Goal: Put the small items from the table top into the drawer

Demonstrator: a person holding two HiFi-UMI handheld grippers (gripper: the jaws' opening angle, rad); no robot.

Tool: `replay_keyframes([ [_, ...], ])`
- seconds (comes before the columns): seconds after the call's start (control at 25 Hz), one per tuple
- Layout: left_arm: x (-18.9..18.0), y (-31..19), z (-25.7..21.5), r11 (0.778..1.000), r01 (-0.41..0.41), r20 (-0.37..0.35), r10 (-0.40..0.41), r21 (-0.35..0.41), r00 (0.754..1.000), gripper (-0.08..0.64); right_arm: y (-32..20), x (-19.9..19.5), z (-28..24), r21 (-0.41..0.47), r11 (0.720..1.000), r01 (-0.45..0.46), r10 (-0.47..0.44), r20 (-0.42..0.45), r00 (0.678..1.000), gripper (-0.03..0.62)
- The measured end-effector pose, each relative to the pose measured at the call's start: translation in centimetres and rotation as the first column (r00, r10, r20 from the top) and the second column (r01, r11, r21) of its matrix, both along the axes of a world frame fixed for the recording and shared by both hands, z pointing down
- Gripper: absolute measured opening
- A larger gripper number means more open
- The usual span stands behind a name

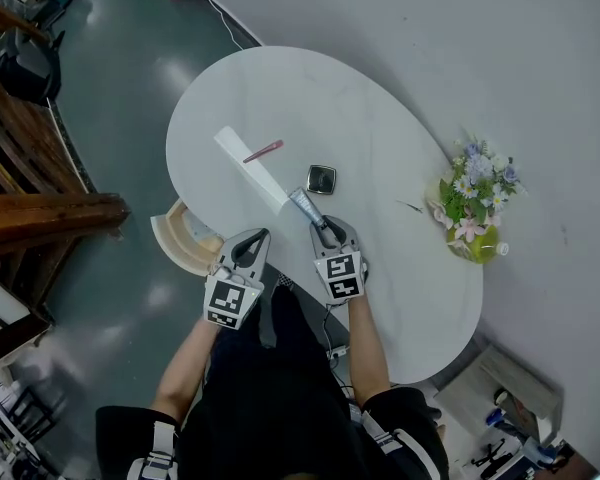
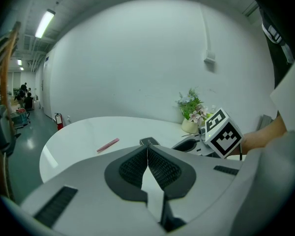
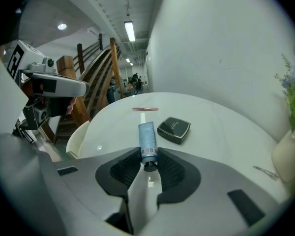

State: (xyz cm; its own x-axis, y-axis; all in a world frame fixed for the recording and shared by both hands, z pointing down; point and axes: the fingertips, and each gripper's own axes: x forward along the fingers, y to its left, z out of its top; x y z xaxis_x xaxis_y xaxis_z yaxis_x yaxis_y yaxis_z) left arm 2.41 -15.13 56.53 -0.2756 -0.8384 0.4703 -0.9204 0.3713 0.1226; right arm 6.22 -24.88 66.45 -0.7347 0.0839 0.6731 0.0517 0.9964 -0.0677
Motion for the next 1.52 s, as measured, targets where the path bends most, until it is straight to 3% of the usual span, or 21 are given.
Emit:
replay_keyframes([
  [0.48, -1.2, 4.4, -5.6, 0.997, 0.064, 0.080, -0.067, 0.044, 0.995, 0.020, 3.5, -2.1, -10.6, 0.044, 0.999, 0.022, -0.029, 0.175, 0.984, 0.123],
  [0.88, -3.0, 12.1, -9.4, 0.983, 0.165, 0.129, -0.174, 0.081, 0.976, 0.020, 11.3, -3.9, -16.9, 0.051, 0.994, 0.095, -0.105, 0.273, 0.956, 0.123],
  [1.2, -4.4, 20.1, -9.9, 0.956, 0.282, 0.139, -0.291, 0.085, 0.947, 0.020, 20.0, -6.3, -18.3, 0.051, 0.971, 0.232, -0.237, 0.295, 0.926, 0.123],
  [1.52, -5.8, 27.7, -9.4, 0.904, 0.419, 0.126, -0.426, 0.082, 0.896, 0.020, 27.3, -8.4, -17.3, 0.056, 0.935, 0.350, -0.351, 0.272, 0.896, 0.124],
])
